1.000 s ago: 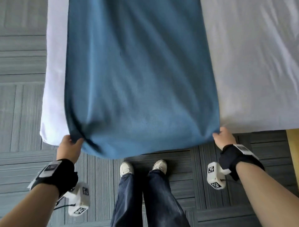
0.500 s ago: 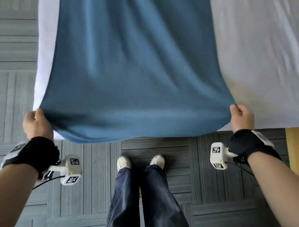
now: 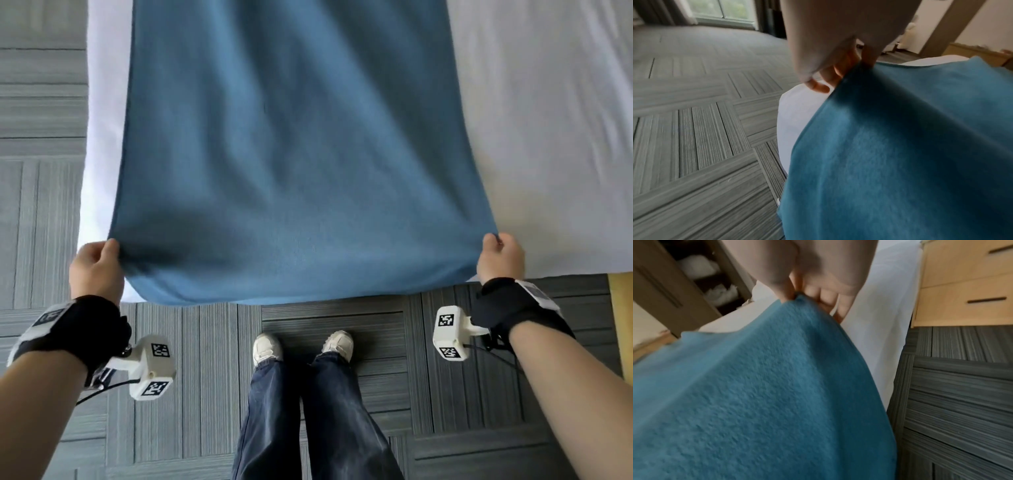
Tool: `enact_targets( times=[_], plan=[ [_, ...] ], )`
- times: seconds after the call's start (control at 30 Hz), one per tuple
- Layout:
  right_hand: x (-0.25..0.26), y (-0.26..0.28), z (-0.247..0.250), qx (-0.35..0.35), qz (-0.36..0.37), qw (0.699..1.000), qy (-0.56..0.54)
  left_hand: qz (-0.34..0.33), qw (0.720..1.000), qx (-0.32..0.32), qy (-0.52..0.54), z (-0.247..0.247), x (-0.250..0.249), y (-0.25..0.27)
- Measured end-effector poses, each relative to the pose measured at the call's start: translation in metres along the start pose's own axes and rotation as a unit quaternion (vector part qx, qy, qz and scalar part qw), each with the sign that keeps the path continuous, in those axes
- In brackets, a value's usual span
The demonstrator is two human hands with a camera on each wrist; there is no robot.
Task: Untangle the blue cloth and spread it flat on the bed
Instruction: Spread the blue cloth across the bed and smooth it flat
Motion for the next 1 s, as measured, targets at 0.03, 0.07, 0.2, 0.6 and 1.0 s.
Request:
enact_targets(
  times=[0.03,0.07,0.2,0.6,1.0],
  plan=[
    [-0.001,0.002,0.006,-0.021,0.0,1.0,-0.008,0.004,1.0,-0.019,0.013,0.004,0.0,0.002],
    [-0.003,0.004,0.009,-0.023,-0.004,1.0,-0.003,0.014,0.999,-0.035,0.024,0.008,0.001,0.004],
    [-0.003,0.006,-0.01,0.138,-0.019,0.985,0.105,0.085,0.996,0.037,0.009,0.009,0.007,0.002],
    [0.131,0.083,-0.043,0.099,0.226,0.942,0.228,-0.017,0.994,0.094,-0.05,-0.011,-0.054,-0.04],
    [0.21,0.16,-0.127,0.117,0.088,0.967,0.211,0.018,0.969,0.228,0.09,-0.017,-0.069,-0.12]
  ],
)
Point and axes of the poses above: each hand's wrist, its own y-axis away from the middle knuckle, its own z-axis out of the back of the hand, x = y × z, the point moved 5 cm from there along -y, towards the middle knuckle, and after that the axes turned 4 degrees about -z, right-handed, at the moved point
